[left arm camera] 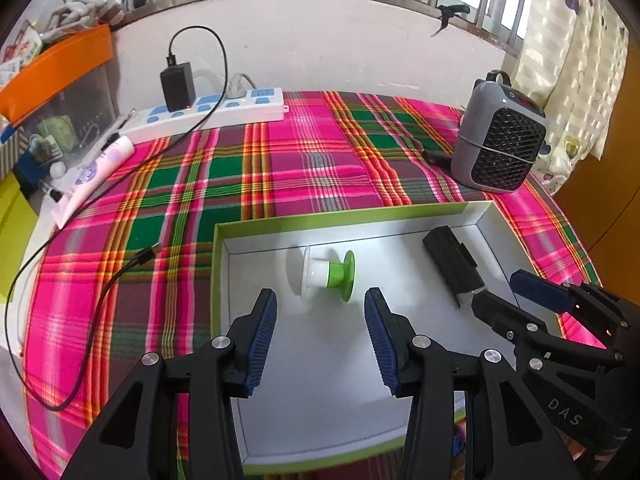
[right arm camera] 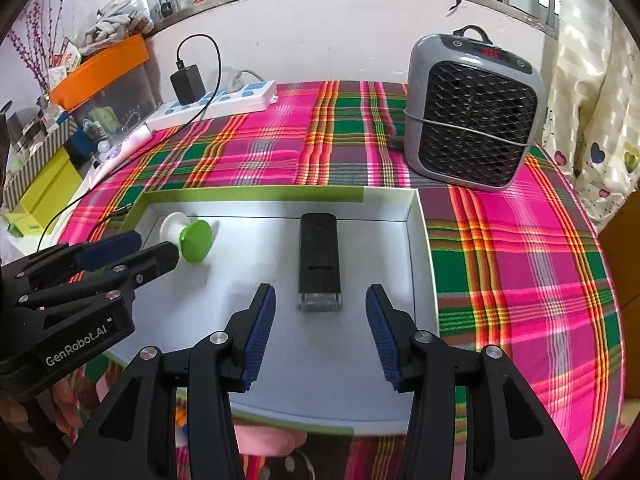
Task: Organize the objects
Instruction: 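Withdraw both tools from the lid and move them toward the walnuts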
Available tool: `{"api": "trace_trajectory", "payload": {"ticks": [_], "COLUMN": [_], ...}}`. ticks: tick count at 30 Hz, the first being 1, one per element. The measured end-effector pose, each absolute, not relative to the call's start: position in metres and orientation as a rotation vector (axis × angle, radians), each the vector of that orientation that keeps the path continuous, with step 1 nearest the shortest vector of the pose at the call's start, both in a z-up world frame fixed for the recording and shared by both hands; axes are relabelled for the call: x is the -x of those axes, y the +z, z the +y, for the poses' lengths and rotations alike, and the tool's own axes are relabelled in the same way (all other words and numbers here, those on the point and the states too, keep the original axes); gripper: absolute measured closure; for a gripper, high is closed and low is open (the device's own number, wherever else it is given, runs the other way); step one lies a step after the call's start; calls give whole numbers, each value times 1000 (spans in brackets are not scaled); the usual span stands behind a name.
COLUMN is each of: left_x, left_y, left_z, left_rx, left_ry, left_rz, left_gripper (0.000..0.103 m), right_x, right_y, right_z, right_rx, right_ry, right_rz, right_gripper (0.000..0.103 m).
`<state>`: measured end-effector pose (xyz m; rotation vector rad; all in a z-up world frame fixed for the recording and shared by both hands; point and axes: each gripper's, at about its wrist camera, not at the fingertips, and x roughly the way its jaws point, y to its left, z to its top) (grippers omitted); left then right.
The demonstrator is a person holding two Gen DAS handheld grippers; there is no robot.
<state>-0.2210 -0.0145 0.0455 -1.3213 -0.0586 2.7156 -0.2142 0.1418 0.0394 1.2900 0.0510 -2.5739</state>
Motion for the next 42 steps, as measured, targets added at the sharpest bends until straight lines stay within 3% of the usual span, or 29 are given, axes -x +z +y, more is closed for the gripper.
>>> {"api": "trace_trajectory", "payload": {"ticks": [19, 42], "left_x": [163, 105], "left_y": [56, 45], "left_z": [-30, -72], "left_rx": [1244, 1260], "left_ry": [2775, 2803], "left_rz": [-91, -253], "left_gripper": [58, 57], "right_x": [159, 103], "right_y": [53, 51], "right_z": [151, 147], "right_rx": [-1184, -1067], "right_ry": [-2608, -2537], "right_rz": [48, 101], "right_gripper": [55, 55]}}
